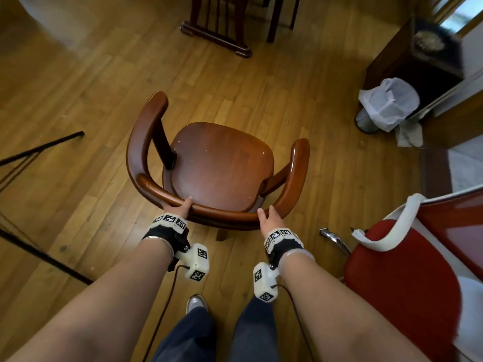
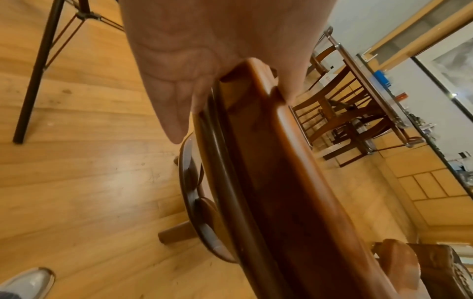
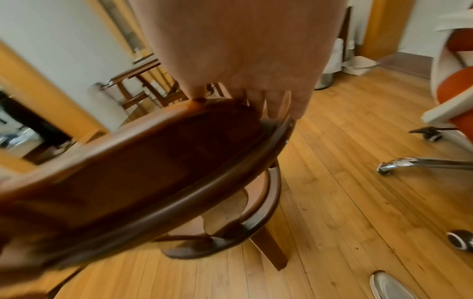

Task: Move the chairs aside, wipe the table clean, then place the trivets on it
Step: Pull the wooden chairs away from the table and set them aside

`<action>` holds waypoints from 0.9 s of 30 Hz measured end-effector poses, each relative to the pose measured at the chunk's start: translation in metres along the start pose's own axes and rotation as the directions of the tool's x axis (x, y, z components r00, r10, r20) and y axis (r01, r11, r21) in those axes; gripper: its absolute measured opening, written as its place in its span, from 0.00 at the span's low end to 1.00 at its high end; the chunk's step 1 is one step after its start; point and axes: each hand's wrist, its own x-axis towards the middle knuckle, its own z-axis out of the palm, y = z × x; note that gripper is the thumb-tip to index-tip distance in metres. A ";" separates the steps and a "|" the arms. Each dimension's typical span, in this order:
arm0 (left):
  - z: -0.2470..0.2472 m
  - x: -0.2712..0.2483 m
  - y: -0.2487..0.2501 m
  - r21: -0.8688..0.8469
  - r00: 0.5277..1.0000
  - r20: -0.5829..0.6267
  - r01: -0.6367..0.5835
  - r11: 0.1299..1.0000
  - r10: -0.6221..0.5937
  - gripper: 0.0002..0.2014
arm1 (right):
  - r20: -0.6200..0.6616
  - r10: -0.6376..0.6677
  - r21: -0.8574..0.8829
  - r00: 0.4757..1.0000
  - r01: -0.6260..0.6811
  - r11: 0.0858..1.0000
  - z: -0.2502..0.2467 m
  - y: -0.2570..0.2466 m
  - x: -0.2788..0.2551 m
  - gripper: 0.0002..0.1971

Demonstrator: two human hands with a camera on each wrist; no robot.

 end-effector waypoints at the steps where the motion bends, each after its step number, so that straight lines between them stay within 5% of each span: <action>1: 0.003 -0.001 -0.003 -0.023 1.000 0.009 0.017 1.000 -0.017 0.46 | -0.019 0.040 0.063 0.999 -0.039 0.997 -0.004 0.001 -0.001 0.34; 9: 0.010 0.024 -0.022 -0.070 0.981 0.062 0.186 0.980 -0.182 0.69 | -0.023 0.213 0.331 0.977 -0.194 0.924 -0.021 0.003 0.017 0.41; 17: 0.038 -0.009 -0.021 -0.201 0.971 0.143 0.218 0.955 -0.191 0.60 | 0.009 0.281 0.587 0.960 -0.232 0.776 -0.037 -0.003 0.055 0.52; 22: 0.025 0.023 0.012 -0.213 0.982 0.108 0.176 0.961 -0.156 0.59 | 0.137 0.268 0.771 0.954 -0.272 0.575 -0.030 -0.030 0.069 0.51; 27: 0.017 0.062 0.063 -0.131 0.984 0.089 0.165 0.978 -0.154 0.68 | 0.148 0.261 0.792 0.954 -0.272 0.546 -0.034 -0.075 0.096 0.51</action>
